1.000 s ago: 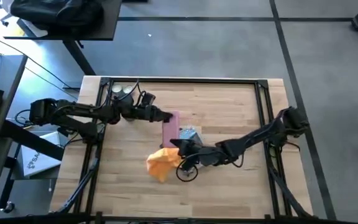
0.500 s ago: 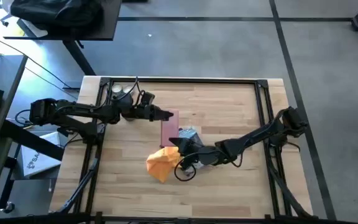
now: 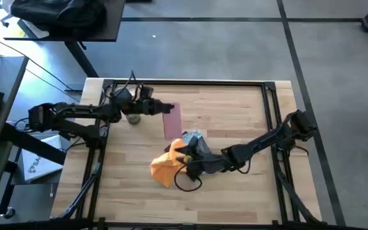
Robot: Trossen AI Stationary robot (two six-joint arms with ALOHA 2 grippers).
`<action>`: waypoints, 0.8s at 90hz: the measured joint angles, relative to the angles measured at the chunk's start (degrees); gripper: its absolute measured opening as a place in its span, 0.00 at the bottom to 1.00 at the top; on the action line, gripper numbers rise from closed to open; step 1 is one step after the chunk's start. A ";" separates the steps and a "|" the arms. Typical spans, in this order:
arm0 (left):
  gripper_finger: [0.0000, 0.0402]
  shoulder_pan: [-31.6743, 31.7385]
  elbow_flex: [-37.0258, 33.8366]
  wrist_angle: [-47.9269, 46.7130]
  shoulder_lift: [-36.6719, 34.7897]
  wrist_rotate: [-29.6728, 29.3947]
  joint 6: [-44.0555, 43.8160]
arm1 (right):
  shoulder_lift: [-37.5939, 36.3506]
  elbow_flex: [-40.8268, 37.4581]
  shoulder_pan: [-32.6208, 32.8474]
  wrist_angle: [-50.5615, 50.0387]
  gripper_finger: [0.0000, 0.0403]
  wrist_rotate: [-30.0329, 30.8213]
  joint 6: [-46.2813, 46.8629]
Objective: Apply microfiber cloth
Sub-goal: Wipe the front and back of the cellphone using the orange microfiber cloth
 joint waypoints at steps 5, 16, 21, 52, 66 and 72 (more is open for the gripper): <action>0.03 0.93 -1.07 0.20 -0.28 -0.99 0.73 | 0.84 0.00 -0.78 -1.72 0.49 -3.29 7.24; 0.03 1.14 -4.03 -0.18 -0.24 -6.28 2.64 | 3.73 -0.02 -2.49 -1.07 0.48 -6.73 18.19; 0.02 0.16 -5.31 -0.37 -0.20 -9.05 3.54 | 5.39 -0.02 -3.34 -0.16 0.47 -9.72 20.88; 0.02 -13.35 -7.27 1.85 -0.22 -32.63 9.71 | 15.22 -0.02 -6.79 2.79 0.47 -15.04 25.65; 0.03 -19.33 -7.27 1.71 -0.22 -44.44 7.95 | 18.38 0.01 -6.64 3.01 0.44 -15.03 25.61; 0.03 -21.21 -7.27 1.63 -0.22 -47.24 7.29 | 18.80 0.11 -6.02 3.18 0.39 -13.78 25.64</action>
